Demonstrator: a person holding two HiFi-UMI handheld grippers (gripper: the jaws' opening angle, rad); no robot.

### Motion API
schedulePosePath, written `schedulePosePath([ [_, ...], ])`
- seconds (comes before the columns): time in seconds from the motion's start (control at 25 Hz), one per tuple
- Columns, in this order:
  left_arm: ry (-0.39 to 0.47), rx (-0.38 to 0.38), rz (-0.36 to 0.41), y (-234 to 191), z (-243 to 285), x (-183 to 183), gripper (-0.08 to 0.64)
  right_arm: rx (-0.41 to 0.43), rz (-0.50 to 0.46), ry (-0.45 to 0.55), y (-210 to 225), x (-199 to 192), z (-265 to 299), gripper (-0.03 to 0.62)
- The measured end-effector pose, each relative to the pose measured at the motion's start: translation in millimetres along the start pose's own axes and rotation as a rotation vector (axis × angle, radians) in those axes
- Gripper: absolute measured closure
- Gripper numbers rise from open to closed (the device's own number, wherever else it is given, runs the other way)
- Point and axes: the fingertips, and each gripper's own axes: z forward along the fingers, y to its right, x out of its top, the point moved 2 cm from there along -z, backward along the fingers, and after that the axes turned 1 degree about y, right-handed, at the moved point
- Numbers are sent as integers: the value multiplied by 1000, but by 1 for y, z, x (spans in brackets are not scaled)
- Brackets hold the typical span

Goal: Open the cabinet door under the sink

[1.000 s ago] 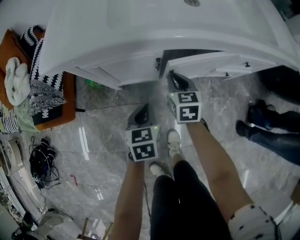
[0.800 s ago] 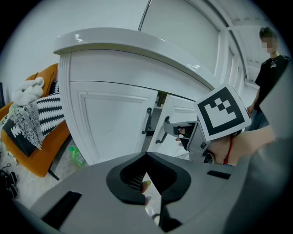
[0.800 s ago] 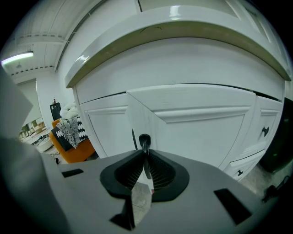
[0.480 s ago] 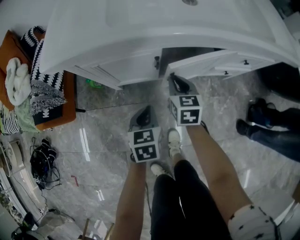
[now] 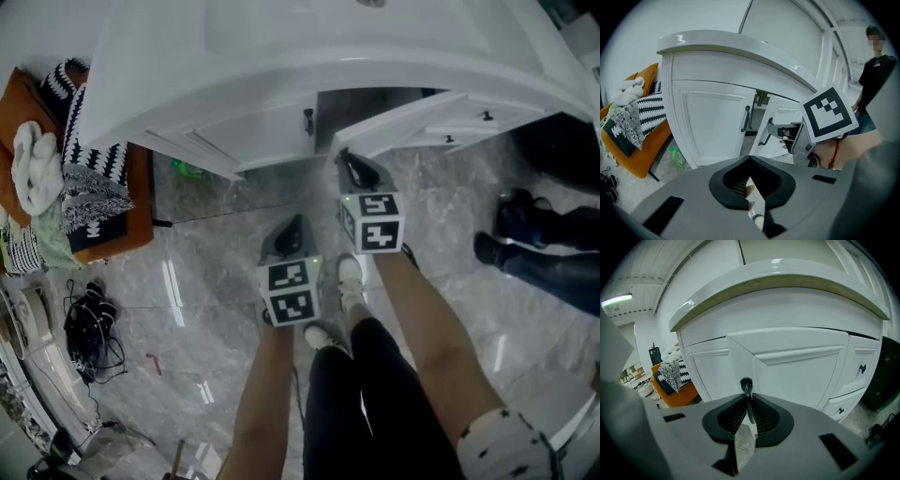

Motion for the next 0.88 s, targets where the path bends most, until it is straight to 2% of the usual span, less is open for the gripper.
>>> schedulePosePath([
  [0.88,-4,-9,18,12,-11,-11,562,-34,36,13,6,-18,-29,548],
])
